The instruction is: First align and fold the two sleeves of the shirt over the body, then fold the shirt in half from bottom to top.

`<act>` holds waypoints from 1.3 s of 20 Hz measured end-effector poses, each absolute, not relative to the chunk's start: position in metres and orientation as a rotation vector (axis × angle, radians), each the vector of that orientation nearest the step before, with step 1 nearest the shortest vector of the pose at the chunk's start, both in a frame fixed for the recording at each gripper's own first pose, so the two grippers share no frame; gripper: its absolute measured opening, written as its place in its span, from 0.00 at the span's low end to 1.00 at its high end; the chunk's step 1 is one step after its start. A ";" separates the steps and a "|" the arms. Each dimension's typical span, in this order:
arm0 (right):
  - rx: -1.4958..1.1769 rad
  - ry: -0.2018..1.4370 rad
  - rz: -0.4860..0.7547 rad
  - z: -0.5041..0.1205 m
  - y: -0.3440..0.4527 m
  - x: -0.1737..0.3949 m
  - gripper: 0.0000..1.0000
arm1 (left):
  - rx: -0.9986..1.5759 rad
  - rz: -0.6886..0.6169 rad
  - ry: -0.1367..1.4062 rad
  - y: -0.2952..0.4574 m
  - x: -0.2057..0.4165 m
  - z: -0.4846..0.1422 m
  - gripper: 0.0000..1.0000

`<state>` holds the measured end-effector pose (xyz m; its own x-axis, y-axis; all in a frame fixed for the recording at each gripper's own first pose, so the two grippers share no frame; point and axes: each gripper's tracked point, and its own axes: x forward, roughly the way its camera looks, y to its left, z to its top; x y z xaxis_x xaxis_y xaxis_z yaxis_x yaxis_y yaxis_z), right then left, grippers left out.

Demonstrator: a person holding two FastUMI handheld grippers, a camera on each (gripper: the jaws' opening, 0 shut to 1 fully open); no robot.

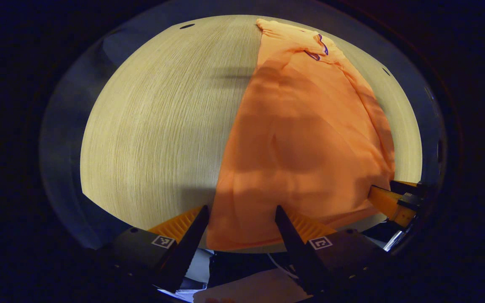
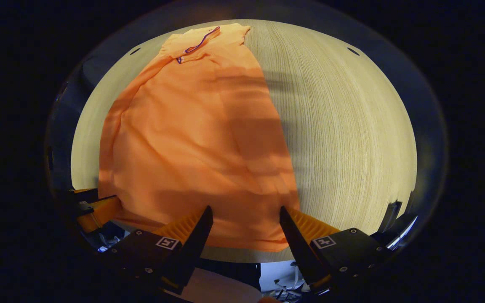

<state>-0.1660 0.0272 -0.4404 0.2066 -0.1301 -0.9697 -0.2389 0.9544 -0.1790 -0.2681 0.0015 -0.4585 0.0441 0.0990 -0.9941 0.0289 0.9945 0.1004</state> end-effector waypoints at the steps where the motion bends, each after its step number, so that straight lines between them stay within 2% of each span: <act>1: -0.321 1.370 0.080 -0.442 0.027 -0.166 0.99 | 0.101 0.056 1.535 0.003 -0.269 -0.458 0.99; 10: -0.328 1.346 0.090 -0.441 0.027 -0.165 0.98 | 0.097 0.055 1.521 0.000 -0.268 -0.459 0.98; 11: -0.334 1.342 0.097 -0.441 0.027 -0.166 0.96 | 0.099 0.053 1.522 -0.002 -0.268 -0.458 0.97; 12: -0.336 1.335 0.103 -0.441 0.027 -0.165 0.84 | 0.099 0.046 1.515 -0.003 -0.267 -0.459 0.90; 13: -0.336 1.329 0.107 -0.441 0.026 -0.165 0.77 | 0.106 0.035 1.514 -0.005 -0.268 -0.458 0.90; 14: -0.342 1.323 0.118 -0.440 0.027 -0.165 0.64 | 0.116 0.019 1.508 -0.008 -0.267 -0.458 0.82; 15: -0.352 1.318 0.137 -0.441 0.028 -0.165 0.59 | 0.130 -0.005 1.498 -0.012 -0.267 -0.459 0.77; 16: -0.354 1.309 0.153 -0.441 0.030 -0.165 0.46 | 0.147 -0.035 1.487 -0.017 -0.266 -0.459 0.66; 17: -0.349 1.305 0.169 -0.441 0.033 -0.166 0.36 | 0.161 -0.067 1.476 -0.021 -0.265 -0.459 0.61; 18: -0.334 1.301 0.179 -0.441 0.036 -0.167 0.20 | 0.143 -0.103 1.458 -0.029 -0.264 -0.459 0.47; 19: -0.330 1.301 0.190 -0.442 0.038 -0.168 0.14 | 0.126 -0.101 1.450 -0.030 -0.264 -0.462 0.35; 20: -0.331 1.302 0.203 -0.441 0.038 -0.168 0.08 | 0.111 -0.111 1.440 -0.029 -0.263 -0.463 0.06; 21: -0.312 1.296 0.201 -0.443 0.038 -0.163 0.08 | 0.091 -0.120 1.429 -0.031 -0.262 -0.460 0.06; 22: -0.289 1.307 0.196 -0.442 0.038 -0.168 0.01 | 0.066 -0.121 1.416 -0.032 -0.261 -0.471 0.06; 23: -0.278 1.307 0.199 -0.442 0.037 -0.168 0.00 | 0.067 -0.136 1.409 -0.032 -0.261 -0.462 0.01; 26: -0.250 1.319 0.195 -0.441 0.038 -0.170 0.00 | 0.084 -0.151 1.416 -0.032 -0.262 -0.462 0.01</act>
